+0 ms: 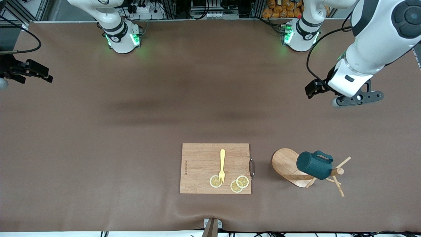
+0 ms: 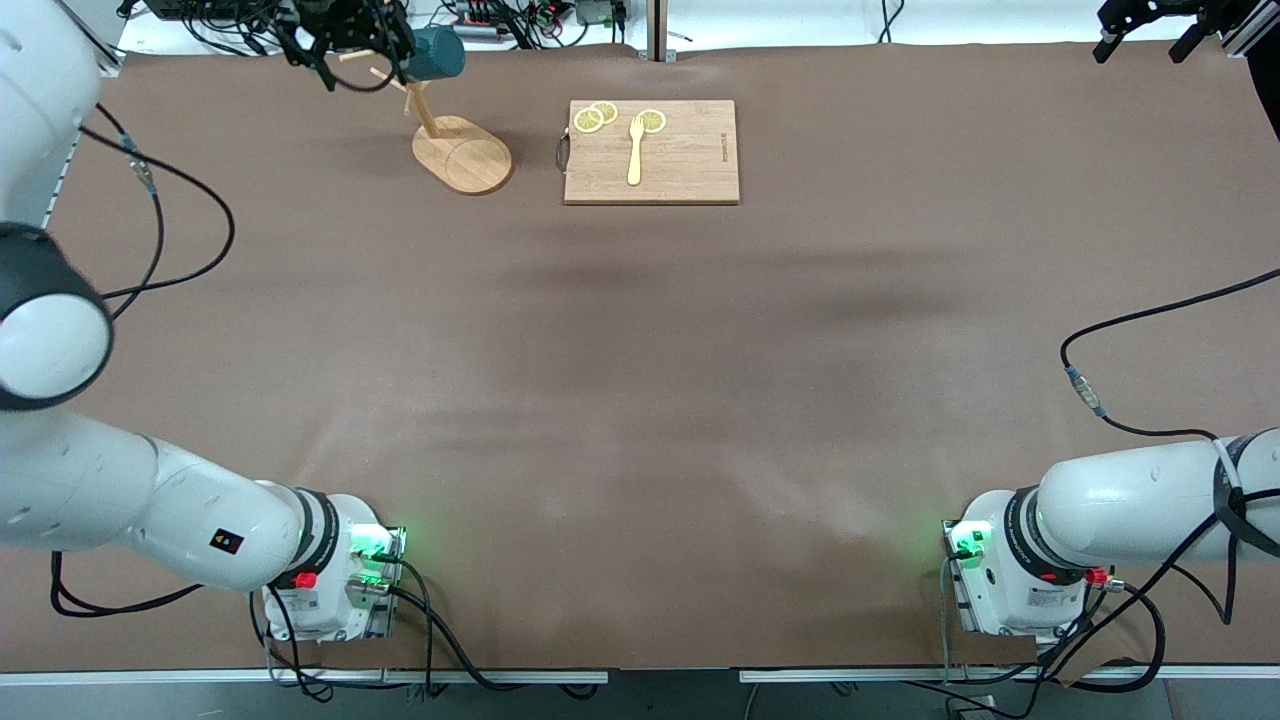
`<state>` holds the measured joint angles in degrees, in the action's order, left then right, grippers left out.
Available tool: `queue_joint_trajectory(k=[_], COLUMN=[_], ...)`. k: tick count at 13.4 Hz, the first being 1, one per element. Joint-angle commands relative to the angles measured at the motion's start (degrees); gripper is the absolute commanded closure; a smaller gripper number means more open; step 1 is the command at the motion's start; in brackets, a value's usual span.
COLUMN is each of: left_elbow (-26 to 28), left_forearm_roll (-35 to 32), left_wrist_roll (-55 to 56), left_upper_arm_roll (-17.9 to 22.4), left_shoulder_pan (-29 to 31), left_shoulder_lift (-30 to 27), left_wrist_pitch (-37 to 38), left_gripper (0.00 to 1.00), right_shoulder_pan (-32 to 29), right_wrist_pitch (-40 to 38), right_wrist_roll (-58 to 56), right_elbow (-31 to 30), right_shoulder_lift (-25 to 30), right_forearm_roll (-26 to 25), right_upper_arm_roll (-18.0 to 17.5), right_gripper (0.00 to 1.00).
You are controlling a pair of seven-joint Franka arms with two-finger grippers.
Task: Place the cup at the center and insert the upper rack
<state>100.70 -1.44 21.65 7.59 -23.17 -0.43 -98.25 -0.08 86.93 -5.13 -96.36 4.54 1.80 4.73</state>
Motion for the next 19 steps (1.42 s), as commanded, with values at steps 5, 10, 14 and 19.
queue_joint_trajectory(k=[5, 10, 14, 19], left_elbow=[9.34, 5.67, -0.66, -11.22], left_forearm_roll=[-3.3, -3.3, -2.7, -3.13], left_wrist_roll=[-6.27, -17.5, -19.38, -16.73], left_upper_arm_roll=[-0.74, -0.47, -0.3, -0.21], left_shoulder_pan=[3.22, 6.12, 6.12, 6.99], left_shoulder_lift=[-7.82, -7.66, -5.9, 0.33], left_wrist_pitch=[-6.5, -6.17, -4.77, 1.93], left_gripper=[0.0, 0.0, 0.0, 0.0], right_shoulder_pan=[0.17, -0.1, 0.08, 0.17], right_wrist_pitch=[0.26, -0.01, 0.35, 0.35], right_wrist_roll=[0.03, -0.49, -0.06, -0.06], right_elbow=[-0.84, -0.84, -0.84, -0.84], right_shoulder_lift=[1.08, 1.35, 1.17, 1.17], right_forearm_roll=[-0.92, -0.92, -0.83, -0.83], right_upper_arm_roll=[-0.16, -0.08, -0.16, -0.25], right_gripper=[0.0, 0.0, 0.0, 0.0])
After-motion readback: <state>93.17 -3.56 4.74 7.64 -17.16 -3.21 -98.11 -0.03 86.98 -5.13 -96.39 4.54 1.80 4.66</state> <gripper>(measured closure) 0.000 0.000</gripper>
